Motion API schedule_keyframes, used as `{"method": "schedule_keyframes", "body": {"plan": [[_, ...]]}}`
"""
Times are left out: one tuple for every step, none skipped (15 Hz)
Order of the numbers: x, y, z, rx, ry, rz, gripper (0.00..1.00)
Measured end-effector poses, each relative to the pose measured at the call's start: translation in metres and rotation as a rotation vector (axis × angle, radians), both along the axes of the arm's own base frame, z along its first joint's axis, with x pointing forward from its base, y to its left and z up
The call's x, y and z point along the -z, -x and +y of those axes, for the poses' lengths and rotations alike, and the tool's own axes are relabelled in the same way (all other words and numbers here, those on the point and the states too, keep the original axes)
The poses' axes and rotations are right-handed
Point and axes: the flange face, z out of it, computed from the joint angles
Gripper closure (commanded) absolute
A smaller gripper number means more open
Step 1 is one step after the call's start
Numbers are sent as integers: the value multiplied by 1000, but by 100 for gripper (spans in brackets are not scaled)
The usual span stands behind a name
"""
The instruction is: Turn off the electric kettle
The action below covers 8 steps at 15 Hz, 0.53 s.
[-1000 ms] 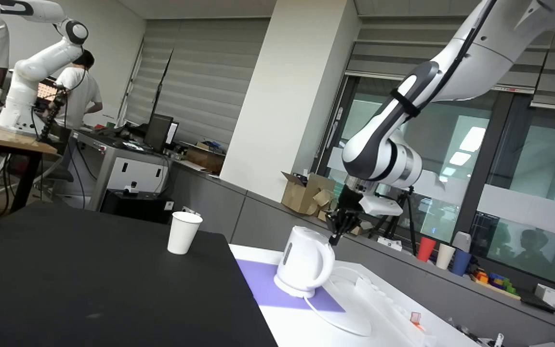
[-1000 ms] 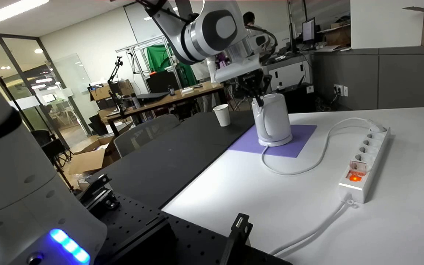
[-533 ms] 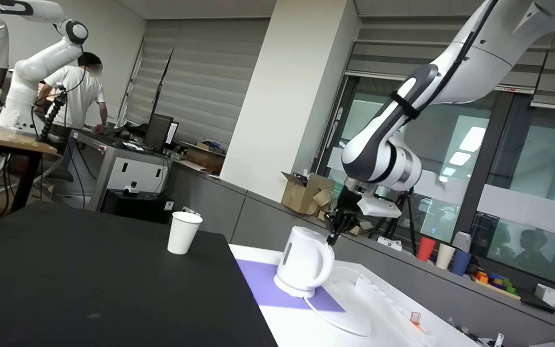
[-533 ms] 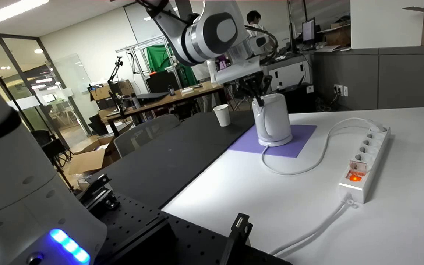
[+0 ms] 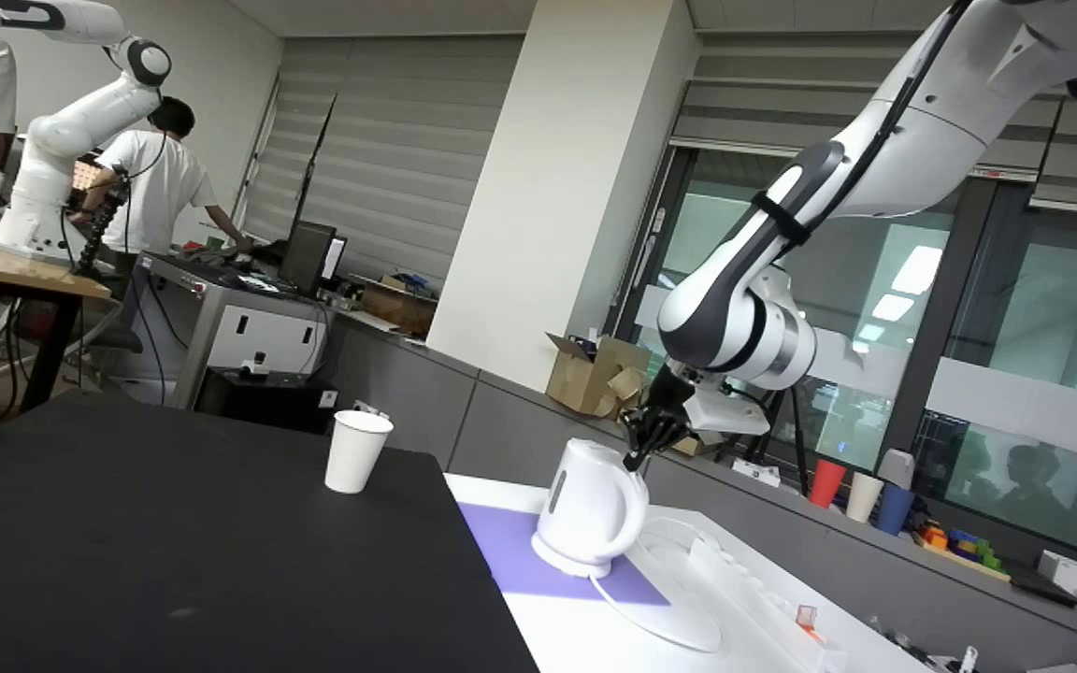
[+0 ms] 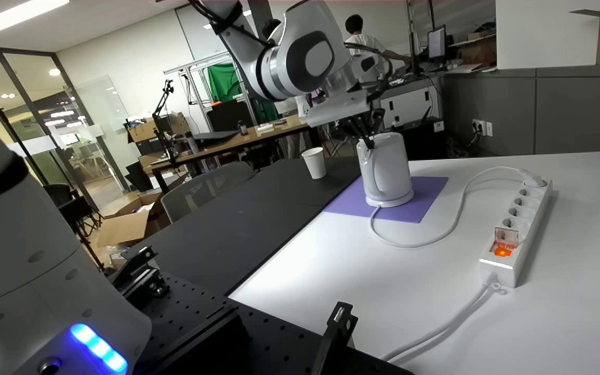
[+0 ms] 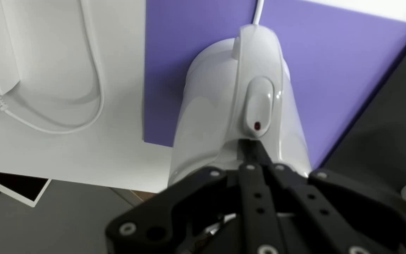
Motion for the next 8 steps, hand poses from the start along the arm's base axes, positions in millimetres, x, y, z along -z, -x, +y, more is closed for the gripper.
{"method": "schedule_keyframes", "body": {"plan": [[0,0,0,1,-1,-6,100],[0,0,-1,2,0,-11,100],[-1,0,-1,2,2,-19,100],[-2,0,-1,2,4,-29,100],[-4,-1,-1,1,6,-36,100],[-4,-1,-1,-3,8,-37,100],[-5,-1,0,-9,12,-34,100],[-5,-1,0,-12,15,-26,100]]}}
